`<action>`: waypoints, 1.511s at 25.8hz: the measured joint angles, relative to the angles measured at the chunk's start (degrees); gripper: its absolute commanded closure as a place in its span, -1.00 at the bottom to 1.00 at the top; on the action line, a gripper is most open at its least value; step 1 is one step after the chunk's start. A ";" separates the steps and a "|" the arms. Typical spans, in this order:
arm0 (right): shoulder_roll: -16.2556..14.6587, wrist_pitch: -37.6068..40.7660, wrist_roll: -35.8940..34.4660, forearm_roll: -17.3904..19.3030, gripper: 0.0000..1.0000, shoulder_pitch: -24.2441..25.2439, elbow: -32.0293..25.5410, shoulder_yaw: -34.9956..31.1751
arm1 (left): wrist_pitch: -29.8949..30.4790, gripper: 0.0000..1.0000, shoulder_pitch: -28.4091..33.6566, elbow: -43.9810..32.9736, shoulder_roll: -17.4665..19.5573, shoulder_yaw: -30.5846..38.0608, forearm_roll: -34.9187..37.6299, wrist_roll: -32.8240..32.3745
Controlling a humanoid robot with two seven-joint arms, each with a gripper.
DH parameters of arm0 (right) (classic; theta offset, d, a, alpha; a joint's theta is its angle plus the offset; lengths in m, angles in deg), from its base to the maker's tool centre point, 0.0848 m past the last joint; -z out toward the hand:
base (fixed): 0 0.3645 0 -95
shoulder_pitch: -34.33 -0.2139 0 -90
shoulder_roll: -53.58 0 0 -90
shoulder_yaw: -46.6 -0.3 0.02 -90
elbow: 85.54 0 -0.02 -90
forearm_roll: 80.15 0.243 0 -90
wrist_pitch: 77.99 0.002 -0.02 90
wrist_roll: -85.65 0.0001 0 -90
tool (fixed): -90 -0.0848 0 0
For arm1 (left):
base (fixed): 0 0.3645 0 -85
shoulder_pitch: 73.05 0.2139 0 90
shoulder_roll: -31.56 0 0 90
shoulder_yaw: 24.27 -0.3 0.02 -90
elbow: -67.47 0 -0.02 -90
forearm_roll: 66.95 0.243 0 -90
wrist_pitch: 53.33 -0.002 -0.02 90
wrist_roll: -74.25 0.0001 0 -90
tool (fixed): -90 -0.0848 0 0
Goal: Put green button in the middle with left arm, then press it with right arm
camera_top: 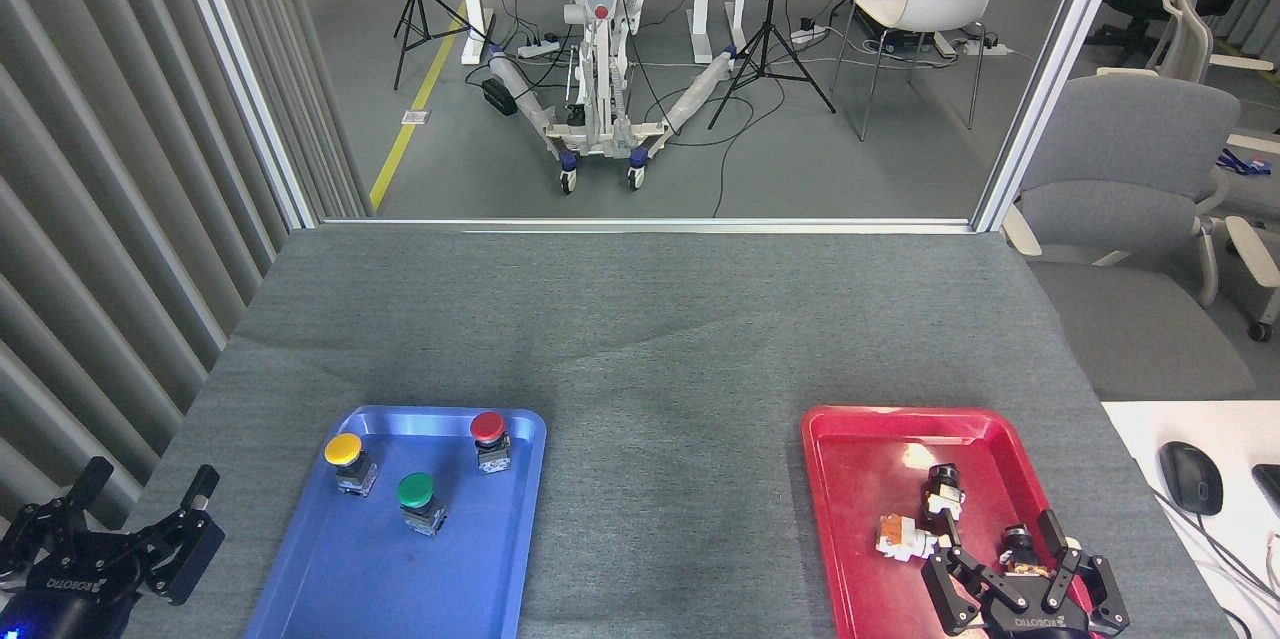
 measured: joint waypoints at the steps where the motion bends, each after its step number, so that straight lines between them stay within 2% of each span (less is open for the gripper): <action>1: -0.01 0.07 0.01 -0.03 -1.00 0.00 0.00 0.08 | 0.15 -0.98 0.04 0.00 -0.03 0.00 0.00 0.04; 9: 0.68 0.15 0.13 -2.18 -1.00 -1.41 0.00 1.07 | 1.43 -0.98 0.01 0.09 -0.50 0.39 0.02 0.06; 20: 0.33 0.20 0.45 -2.42 -1.00 -1.98 0.55 0.87 | 1.98 -0.98 -0.18 0.26 -1.11 0.15 0.05 -0.05; 24: 0.10 0.26 0.09 -2.48 -1.00 -1.97 0.71 0.76 | 4.31 -0.97 -0.07 0.40 -0.98 -0.43 0.06 -0.18; 27: -0.01 0.26 0.06 -2.50 -1.00 -1.97 0.74 0.74 | 7.21 -0.96 -0.08 1.02 0.05 -3.89 0.32 -0.18; 32: -0.12 0.38 0.00 -2.50 -1.00 -2.12 0.75 0.81 | 8.22 -0.95 -1.51 3.78 1.09 -13.88 1.93 0.15; 36: 0.08 0.38 -0.17 -2.50 -1.00 -2.15 0.75 0.84 | 8.17 -0.93 -4.50 7.30 0.83 -21.91 3.38 0.89; 39: 0.39 0.38 -0.01 -2.50 -1.00 -2.11 0.75 0.89 | 7.46 -0.94 -7.08 10.50 -0.88 -25.24 3.77 1.15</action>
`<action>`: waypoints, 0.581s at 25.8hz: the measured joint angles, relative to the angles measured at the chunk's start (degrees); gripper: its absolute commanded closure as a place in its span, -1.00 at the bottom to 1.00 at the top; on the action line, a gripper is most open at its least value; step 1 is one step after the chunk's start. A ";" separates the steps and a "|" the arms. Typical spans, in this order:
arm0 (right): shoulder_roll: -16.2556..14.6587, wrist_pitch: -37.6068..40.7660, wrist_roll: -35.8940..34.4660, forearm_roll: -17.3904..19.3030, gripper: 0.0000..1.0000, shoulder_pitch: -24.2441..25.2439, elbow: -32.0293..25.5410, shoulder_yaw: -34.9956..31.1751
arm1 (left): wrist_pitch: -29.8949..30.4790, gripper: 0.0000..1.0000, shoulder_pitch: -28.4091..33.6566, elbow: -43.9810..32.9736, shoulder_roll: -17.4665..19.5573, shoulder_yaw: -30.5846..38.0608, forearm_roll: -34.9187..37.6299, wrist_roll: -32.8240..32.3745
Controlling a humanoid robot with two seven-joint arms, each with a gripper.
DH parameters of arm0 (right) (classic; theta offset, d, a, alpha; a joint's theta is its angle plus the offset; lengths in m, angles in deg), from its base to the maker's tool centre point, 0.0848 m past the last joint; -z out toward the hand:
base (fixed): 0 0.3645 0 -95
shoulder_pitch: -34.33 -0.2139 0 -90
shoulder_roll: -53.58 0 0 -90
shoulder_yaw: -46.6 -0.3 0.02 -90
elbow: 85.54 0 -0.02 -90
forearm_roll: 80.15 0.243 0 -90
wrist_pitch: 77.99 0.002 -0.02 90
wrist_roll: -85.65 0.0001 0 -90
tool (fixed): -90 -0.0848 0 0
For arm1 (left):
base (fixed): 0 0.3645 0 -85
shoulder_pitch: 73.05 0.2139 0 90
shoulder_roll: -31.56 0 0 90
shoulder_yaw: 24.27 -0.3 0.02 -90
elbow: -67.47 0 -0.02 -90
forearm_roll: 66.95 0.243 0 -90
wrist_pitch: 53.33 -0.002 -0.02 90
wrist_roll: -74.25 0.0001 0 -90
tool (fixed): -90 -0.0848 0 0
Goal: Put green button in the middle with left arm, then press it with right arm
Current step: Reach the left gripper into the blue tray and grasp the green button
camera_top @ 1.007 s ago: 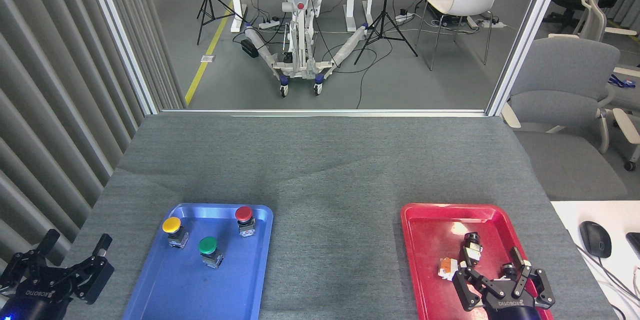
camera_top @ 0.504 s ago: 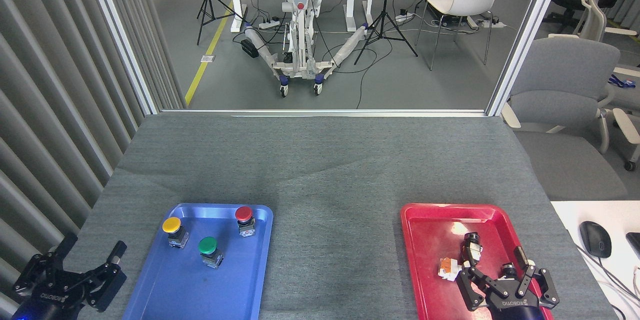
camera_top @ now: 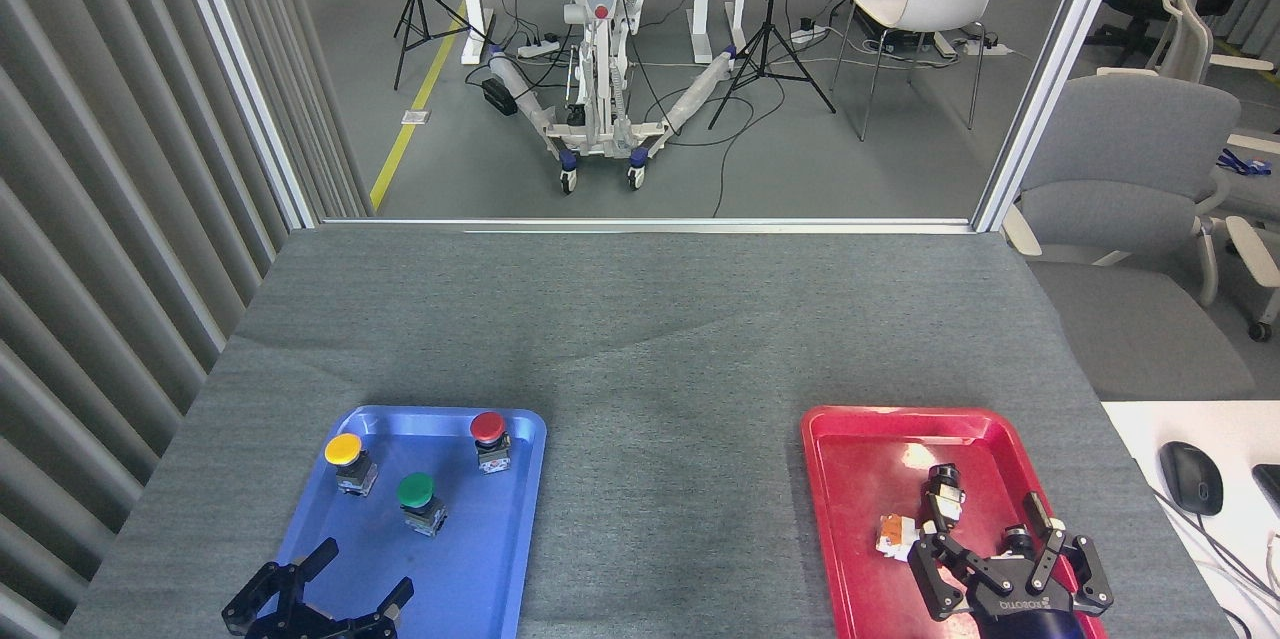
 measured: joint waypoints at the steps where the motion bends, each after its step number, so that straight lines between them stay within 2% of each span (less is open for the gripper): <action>1: 0.06 0.00 0.05 0.00 -1.00 0.01 0.00 0.02 | -0.13 -0.95 -0.90 1.20 -0.69 -0.50 0.06 0.00; 9: 0.24 0.07 0.28 0.07 -1.00 -0.42 0.02 0.19 | 1.00 -0.95 -9.43 11.75 -6.14 -1.85 1.79 -0.57; 15: 0.40 0.38 0.32 0.02 -1.00 -1.85 0.08 0.31 | 1.03 -0.93 -14.03 18.24 -7.39 -3.27 4.14 -0.03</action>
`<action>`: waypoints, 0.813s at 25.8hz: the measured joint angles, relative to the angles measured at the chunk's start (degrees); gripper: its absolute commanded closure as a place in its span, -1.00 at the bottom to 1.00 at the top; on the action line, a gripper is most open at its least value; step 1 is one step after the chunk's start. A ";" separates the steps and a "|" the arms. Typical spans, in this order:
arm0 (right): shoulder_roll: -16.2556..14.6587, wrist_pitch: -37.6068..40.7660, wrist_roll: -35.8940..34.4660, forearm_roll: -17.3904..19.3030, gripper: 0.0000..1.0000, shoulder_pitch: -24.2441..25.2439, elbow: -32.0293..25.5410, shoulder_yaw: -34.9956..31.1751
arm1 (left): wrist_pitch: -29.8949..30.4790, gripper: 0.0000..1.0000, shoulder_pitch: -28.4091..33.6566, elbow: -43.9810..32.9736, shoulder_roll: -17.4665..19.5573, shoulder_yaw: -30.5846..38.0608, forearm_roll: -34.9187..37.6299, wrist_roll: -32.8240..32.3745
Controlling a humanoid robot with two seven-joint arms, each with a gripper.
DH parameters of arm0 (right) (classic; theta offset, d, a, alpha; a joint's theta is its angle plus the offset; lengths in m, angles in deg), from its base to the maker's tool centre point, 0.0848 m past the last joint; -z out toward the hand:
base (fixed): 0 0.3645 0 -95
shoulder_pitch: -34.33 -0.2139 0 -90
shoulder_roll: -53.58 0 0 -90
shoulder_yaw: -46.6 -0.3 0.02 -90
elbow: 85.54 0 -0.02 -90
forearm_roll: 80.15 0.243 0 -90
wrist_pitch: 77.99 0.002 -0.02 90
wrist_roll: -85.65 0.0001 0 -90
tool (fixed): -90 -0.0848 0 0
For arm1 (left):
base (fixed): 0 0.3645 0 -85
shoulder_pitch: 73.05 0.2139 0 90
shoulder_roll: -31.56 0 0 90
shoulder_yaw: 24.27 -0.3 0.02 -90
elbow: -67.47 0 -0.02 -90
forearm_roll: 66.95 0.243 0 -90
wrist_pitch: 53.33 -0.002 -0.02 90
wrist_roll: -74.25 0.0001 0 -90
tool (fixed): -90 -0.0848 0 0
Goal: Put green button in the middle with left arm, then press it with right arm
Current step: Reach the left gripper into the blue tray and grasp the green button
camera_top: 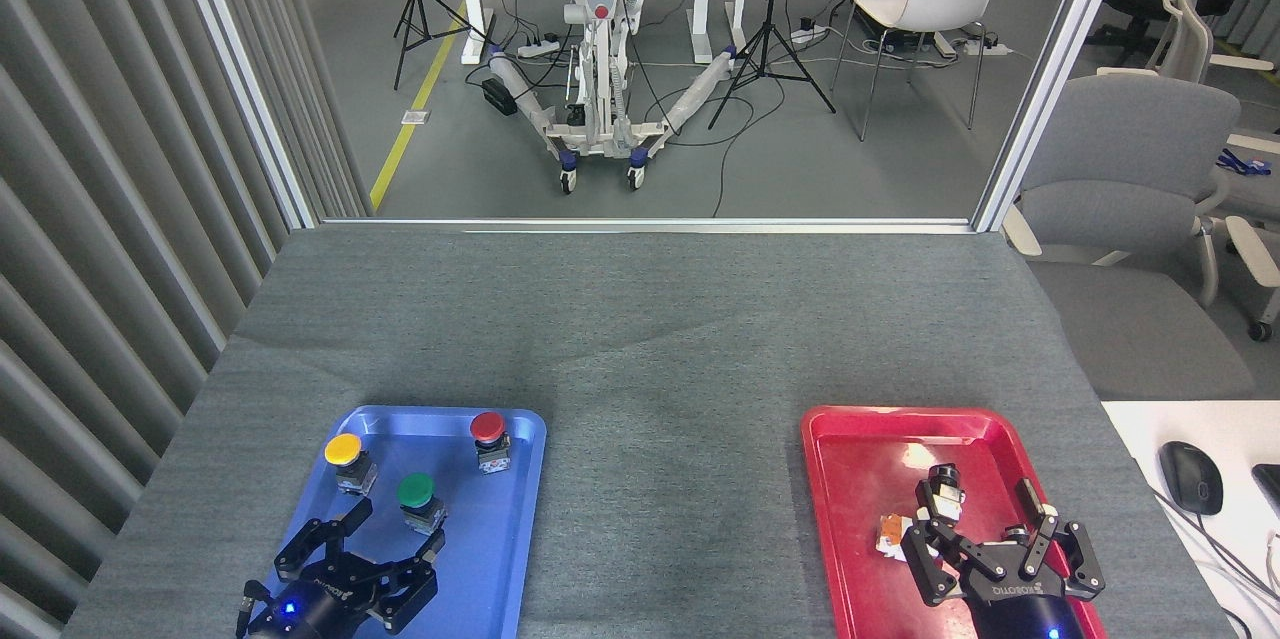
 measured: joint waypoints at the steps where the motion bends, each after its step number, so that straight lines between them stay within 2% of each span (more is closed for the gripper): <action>1: 0.05 0.04 0.01 -0.03 -1.00 -0.19 0.00 0.00 | -0.06 -0.93 -0.49 0.60 -0.08 -0.16 0.00 0.13; 15: 1.63 -0.21 0.13 -0.01 -1.00 -0.47 0.60 -0.10 | -0.81 -0.89 -5.23 8.87 -4.71 -0.60 -0.46 0.42; 16: 1.76 -0.31 0.16 -0.04 -1.00 -0.35 0.60 -0.10 | -1.10 -0.57 -5.60 9.41 -5.01 -0.58 -0.49 0.42; 18: 2.28 -0.71 0.25 -0.15 -1.00 -0.22 0.56 -0.10 | -1.27 0.35 -6.26 10.44 -5.66 -0.56 -0.59 0.42; 19: 2.63 -0.95 0.25 -0.19 -1.00 -0.14 0.56 -0.10 | -1.32 0.71 -6.54 10.90 -5.87 -0.54 -0.64 0.42; 20: 2.88 -1.29 0.25 -0.24 -1.00 -0.11 0.55 -0.09 | -1.50 0.98 -6.65 11.22 -5.92 -0.53 -0.66 0.42; 21: 3.10 -1.60 0.25 -0.39 -1.00 -0.12 0.51 -0.10 | -1.50 1.00 -6.76 11.40 -5.91 -0.54 -0.63 0.57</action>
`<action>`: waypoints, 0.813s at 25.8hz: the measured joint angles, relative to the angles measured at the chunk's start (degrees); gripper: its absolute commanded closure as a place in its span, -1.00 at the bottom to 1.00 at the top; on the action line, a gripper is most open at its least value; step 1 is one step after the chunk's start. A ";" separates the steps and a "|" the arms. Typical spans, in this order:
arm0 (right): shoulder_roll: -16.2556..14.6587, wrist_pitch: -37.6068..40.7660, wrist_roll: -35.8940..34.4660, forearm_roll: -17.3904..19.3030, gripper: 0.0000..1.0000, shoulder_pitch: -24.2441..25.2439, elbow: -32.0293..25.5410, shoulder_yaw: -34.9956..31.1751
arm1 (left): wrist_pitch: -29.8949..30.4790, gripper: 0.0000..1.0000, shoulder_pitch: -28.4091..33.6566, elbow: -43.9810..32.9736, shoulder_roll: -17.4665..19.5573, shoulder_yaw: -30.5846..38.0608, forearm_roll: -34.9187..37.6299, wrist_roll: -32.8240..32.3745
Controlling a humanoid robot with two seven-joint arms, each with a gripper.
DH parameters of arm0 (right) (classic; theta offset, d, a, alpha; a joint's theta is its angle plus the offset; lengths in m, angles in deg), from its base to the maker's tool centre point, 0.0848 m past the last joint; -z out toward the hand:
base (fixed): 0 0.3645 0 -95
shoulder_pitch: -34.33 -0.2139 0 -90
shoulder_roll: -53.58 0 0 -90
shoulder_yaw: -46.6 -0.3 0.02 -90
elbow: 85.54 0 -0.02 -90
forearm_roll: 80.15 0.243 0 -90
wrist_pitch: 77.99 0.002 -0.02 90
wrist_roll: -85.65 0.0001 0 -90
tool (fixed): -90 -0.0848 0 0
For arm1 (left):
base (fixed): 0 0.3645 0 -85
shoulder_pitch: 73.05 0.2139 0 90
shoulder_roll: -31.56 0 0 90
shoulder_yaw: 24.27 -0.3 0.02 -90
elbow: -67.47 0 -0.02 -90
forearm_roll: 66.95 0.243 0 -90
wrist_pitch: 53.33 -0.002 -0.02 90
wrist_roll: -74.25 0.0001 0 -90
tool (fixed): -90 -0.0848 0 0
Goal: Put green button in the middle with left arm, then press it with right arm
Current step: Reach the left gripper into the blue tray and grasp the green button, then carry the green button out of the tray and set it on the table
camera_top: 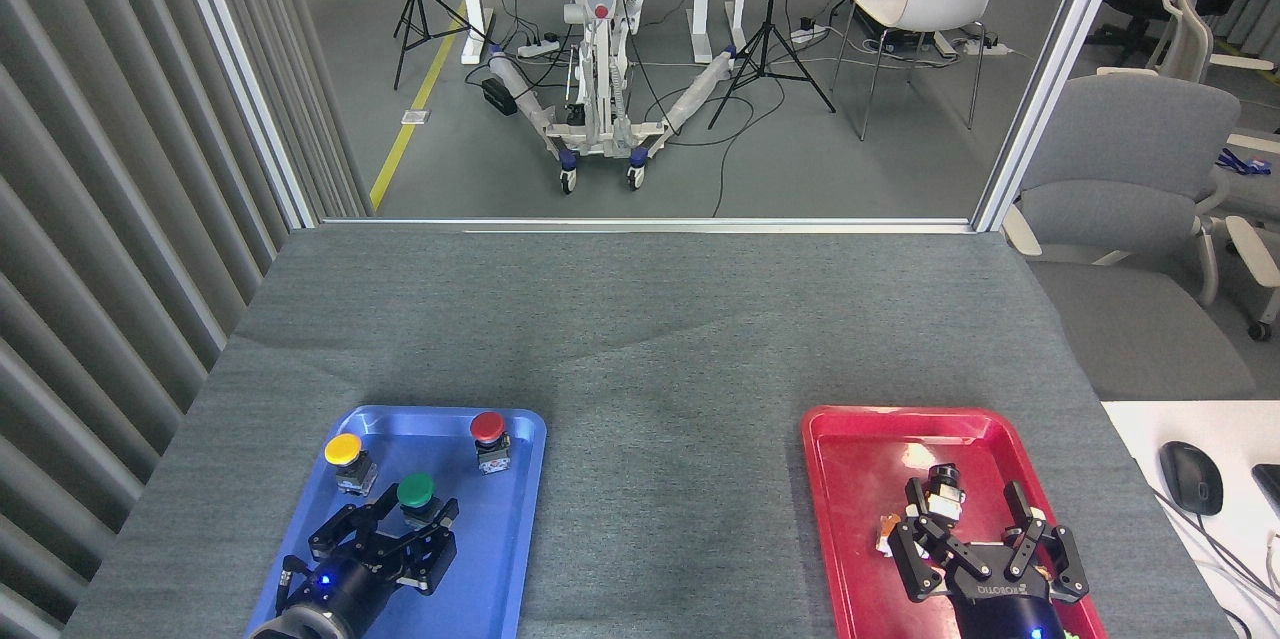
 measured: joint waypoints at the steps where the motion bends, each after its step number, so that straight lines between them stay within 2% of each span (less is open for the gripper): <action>1: 0.17 -0.26 -0.04 -0.18 -1.00 0.00 0.00 -0.01 | 0.16 1.00 -0.06 0.12 0.07 -0.01 0.09 0.34; 9: 2.07 -1.62 -0.44 -1.05 -1.00 -0.32 0.08 0.00 | 1.97 1.00 0.36 0.06 0.19 0.51 0.23 6.37; 14: 2.79 -1.79 -0.61 -1.72 -1.00 -0.34 0.10 0.03 | 4.23 1.00 0.39 -4.05 0.24 0.04 0.49 9.98; 17: 2.91 -1.79 -0.54 -2.01 -1.00 -0.37 0.10 0.04 | 4.58 1.00 -0.33 -5.52 -1.58 -2.10 2.62 11.40; 21: 2.92 -1.77 -0.29 -2.15 -1.00 -0.38 0.10 0.08 | 4.07 1.00 -2.51 -5.62 -6.34 -5.15 9.21 11.95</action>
